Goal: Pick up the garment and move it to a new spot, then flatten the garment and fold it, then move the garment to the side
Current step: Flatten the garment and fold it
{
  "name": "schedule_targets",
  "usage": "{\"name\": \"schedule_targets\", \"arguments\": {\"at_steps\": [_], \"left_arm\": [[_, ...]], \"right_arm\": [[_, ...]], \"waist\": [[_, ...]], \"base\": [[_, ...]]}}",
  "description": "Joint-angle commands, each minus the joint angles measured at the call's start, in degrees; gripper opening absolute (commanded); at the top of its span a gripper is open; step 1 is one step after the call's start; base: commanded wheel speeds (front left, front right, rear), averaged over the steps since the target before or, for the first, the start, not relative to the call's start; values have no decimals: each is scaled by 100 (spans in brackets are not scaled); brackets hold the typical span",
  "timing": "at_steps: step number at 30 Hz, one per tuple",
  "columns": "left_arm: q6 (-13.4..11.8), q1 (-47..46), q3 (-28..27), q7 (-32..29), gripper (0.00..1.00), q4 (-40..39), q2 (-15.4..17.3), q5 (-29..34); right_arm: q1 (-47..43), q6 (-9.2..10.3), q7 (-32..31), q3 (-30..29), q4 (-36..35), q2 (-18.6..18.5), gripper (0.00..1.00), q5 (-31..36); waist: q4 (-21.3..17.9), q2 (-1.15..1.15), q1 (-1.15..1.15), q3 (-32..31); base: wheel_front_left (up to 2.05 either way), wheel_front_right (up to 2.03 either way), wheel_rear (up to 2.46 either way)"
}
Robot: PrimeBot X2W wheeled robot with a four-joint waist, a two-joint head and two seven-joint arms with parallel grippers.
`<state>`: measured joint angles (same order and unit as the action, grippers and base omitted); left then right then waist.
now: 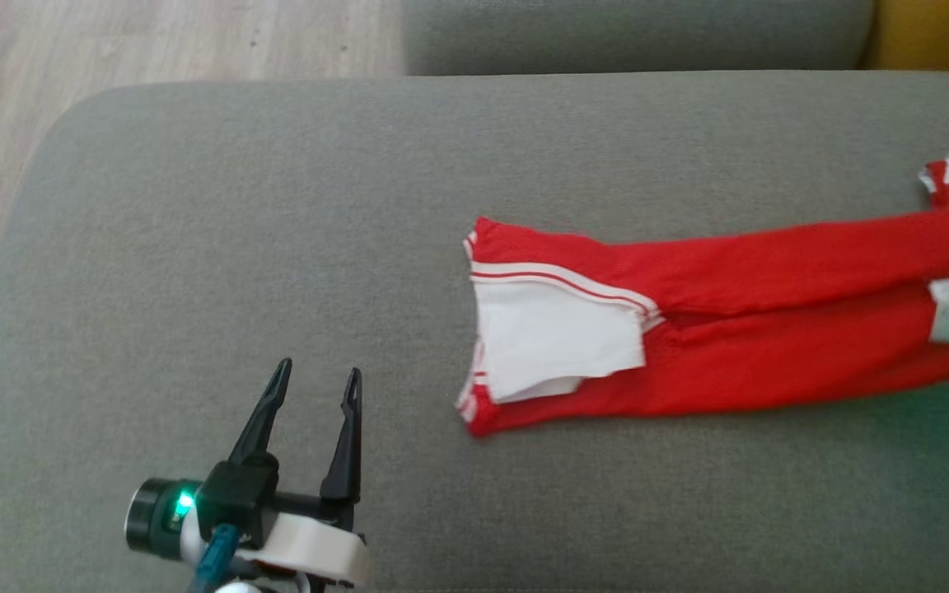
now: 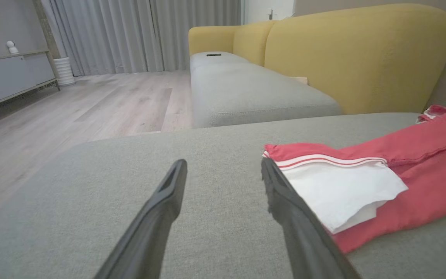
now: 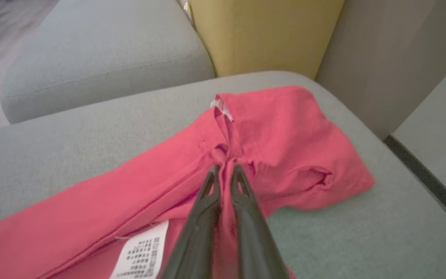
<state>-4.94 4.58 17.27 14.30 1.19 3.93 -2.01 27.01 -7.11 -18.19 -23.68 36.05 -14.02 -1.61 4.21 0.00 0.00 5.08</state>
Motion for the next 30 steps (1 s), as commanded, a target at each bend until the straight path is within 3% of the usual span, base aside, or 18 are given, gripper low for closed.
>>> {"name": "schedule_targets", "arguments": {"at_steps": [1, 8, 14, 21, 30], "left_arm": [[22, -181, -217, 70, 100, -206, 15, 67], [37, -228, -154, 70, 100, -132, -9, 47], [30, -149, -118, 70, 100, -89, -22, 44], [66, -77, -87, 70, 100, -58, -16, 56], [106, -131, 20, 70, 100, 35, -36, 49]], "right_arm": [[353, -37, -92, 191, -346, -127, 0, -46], [478, -37, -177, 219, -1104, 491, 0, -230], [161, -37, -112, 579, -1714, 1023, 0, -289], [-198, -37, -1, 1574, -1792, 1111, 0, -1115], [-244, -37, 229, 2732, -1056, 1114, 0, -1689]], "waist": [[-51, 0, 0, -26], [25, 0, 0, -177], [295, 0, 0, -364], [654, 0, 0, -501], [1125, 0, 0, -499]], "base": [[0, 0, 0], [0, 0, 0], [0, 0, 0], [0, 0, 0], [0, 0, 0]]}}
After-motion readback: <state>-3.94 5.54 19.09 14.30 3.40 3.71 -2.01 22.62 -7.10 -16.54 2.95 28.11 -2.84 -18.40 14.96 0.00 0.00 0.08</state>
